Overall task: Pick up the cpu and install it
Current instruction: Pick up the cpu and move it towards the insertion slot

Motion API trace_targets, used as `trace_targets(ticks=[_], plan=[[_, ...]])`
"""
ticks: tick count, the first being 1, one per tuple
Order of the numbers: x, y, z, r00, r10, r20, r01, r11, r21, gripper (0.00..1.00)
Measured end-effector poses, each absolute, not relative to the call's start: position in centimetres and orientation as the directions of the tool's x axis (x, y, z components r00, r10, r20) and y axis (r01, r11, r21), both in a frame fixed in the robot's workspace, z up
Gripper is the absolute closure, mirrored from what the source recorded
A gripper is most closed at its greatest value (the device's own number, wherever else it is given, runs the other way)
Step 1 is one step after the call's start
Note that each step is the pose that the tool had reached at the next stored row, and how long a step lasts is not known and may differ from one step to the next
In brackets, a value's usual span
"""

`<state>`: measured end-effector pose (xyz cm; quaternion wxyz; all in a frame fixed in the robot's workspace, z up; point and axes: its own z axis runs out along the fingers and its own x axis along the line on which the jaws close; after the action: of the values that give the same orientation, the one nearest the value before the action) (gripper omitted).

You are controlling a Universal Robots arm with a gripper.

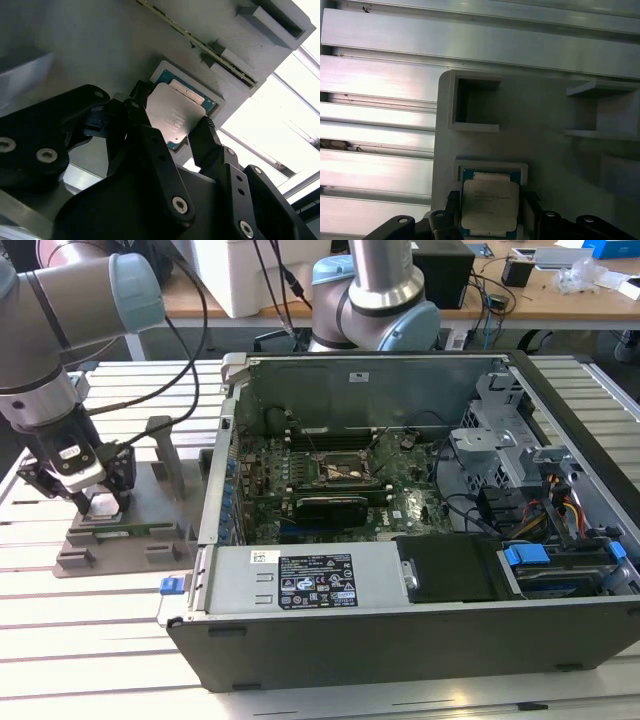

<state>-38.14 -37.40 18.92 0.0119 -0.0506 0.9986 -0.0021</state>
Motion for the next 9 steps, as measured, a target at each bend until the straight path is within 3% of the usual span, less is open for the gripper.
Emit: trace_targets(ticks=[9], plan=[[-38.45,-37.39,18.91,-0.995,-0.101,-0.023,-0.101,0.995,-0.005,0.40]])
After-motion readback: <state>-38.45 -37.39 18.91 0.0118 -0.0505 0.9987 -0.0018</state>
